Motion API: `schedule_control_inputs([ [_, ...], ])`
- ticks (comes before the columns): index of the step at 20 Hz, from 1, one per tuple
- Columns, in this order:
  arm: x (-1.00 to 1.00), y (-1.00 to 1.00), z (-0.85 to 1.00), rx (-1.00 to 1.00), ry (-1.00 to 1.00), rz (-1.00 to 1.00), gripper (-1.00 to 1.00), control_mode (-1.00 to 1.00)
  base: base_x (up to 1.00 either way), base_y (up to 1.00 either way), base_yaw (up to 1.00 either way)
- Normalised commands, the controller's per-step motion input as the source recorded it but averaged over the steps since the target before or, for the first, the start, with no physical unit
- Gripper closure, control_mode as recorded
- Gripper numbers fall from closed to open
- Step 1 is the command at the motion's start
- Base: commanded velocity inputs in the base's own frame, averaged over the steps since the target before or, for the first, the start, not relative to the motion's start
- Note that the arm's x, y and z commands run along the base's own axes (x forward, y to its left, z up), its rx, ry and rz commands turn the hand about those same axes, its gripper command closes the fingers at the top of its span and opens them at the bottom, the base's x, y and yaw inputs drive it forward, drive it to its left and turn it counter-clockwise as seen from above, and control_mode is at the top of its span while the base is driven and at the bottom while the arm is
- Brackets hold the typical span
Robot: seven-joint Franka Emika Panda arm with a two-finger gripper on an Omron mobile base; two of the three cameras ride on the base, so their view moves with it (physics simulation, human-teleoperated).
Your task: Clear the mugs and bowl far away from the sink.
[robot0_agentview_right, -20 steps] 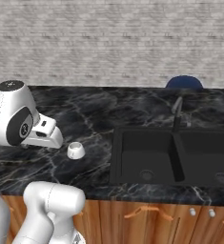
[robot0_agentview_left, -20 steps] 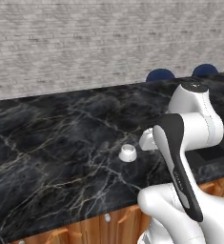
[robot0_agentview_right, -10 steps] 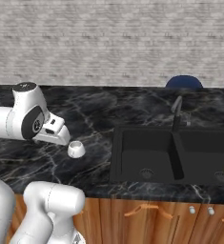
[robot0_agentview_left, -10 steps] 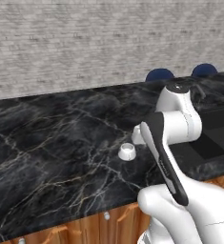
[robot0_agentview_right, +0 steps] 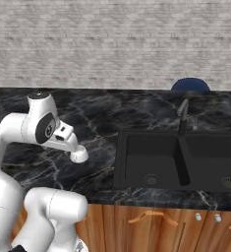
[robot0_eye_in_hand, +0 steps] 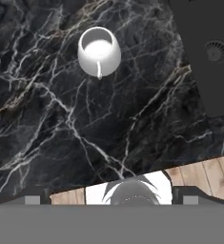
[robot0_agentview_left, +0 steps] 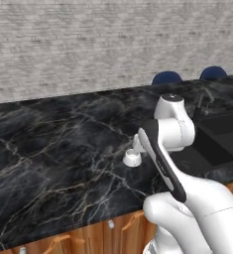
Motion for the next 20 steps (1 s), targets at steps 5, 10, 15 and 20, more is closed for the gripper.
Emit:
schedule_control_inputs([
  [5, 0.33, 0.00, -0.42, 0.00, 0.03, 0.06, -1.00, -1.00, 0.00, 0.00, 0.00],
  [10, 0.34, 0.04, -0.37, 0.04, 0.00, 0.02, -1.00, -1.00, 0.00, 0.00, 0.00],
  [15, 0.28, 0.13, -0.39, 0.00, 0.01, 0.00, -1.00, -1.00, 0.00, 0.00, 0.00],
  [20, 0.37, 0.03, -0.36, 0.00, 0.03, 0.00, -1.00, -1.00, 0.00, 0.00, 0.00],
])
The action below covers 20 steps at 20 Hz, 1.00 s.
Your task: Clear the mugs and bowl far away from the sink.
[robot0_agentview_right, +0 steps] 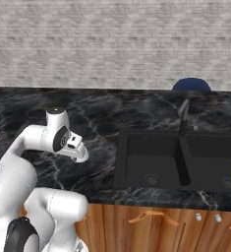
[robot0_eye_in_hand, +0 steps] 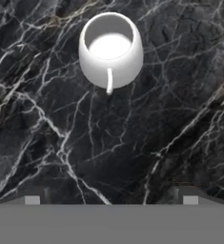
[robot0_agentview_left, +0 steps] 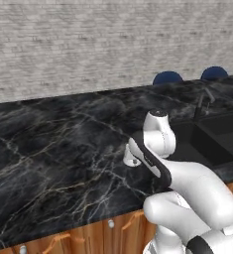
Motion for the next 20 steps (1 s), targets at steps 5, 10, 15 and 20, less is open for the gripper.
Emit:
schedule_control_inputs([
  [5, 0.36, 0.00, -0.31, 0.00, 0.02, 0.00, -1.00, -1.00, 0.00, 0.00, 0.00],
  [10, 0.31, 0.00, -0.21, 0.00, 0.00, 0.00, -1.00, -1.00, 0.00, 0.00, 0.00],
  [15, 0.36, 0.00, -0.25, 0.00, 0.00, 0.00, -1.00, -1.00, 0.00, 0.00, 0.00],
  [20, 0.32, 0.00, -0.29, 0.01, 0.00, 0.00, -1.00, -1.00, 0.00, 0.00, 0.00],
])
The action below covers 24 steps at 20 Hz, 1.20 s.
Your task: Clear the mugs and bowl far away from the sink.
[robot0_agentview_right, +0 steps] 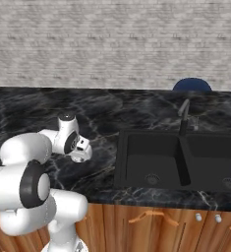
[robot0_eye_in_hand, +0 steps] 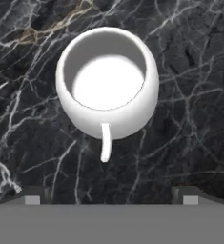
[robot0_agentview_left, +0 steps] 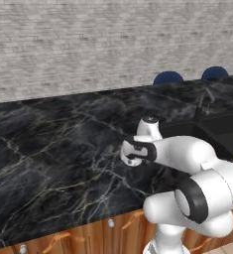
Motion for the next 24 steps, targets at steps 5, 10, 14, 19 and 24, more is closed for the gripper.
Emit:
schedule_control_inputs([
  [5, 0.28, 0.00, -0.27, 0.04, 0.00, 0.02, -1.00, -1.00, 0.00, 0.00, 0.00],
  [10, 0.35, 0.01, -0.21, 0.04, 0.00, 0.04, -1.00, -1.00, 0.00, 0.00, 0.00],
  [14, 0.35, 0.10, -0.22, 0.00, 0.00, 0.02, -1.00, -1.00, 0.00, 0.00, 0.00],
  [19, 0.07, 0.06, -0.15, 0.01, 0.00, 0.00, -1.00, -1.00, 0.00, 0.00, 0.00],
  [24, -0.15, 0.00, -0.15, 0.04, 0.00, 0.00, -1.00, -1.00, 0.00, 0.00, 0.00],
])
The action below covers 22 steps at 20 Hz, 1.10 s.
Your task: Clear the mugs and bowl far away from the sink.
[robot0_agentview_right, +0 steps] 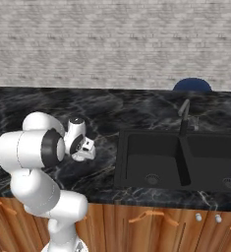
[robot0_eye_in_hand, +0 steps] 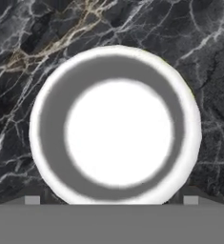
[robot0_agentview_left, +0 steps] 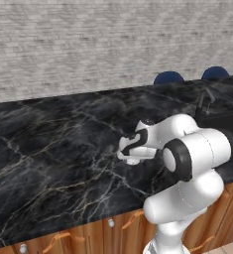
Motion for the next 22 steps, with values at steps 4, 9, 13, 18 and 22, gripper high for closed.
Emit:
schedule_control_inputs([
  [4, -0.46, 0.00, -0.21, 0.10, 0.00, 0.00, -1.00, -1.00, 0.00, 0.00, 0.00],
  [9, -0.36, 0.00, -0.26, 0.10, 0.00, 0.00, -1.00, -1.00, 0.00, 0.00, 0.00],
  [13, -0.06, 0.00, -0.26, 0.07, 0.00, 0.00, -1.00, -1.00, 0.00, 0.00, 0.00],
  [18, 0.03, 0.00, -0.17, 0.05, 0.00, 0.00, 1.00, -1.00, 0.00, 0.00, 0.00],
  [22, 0.00, 0.00, -0.22, 0.08, 0.00, 0.00, 1.00, -1.00, 0.00, 0.00, 0.00],
])
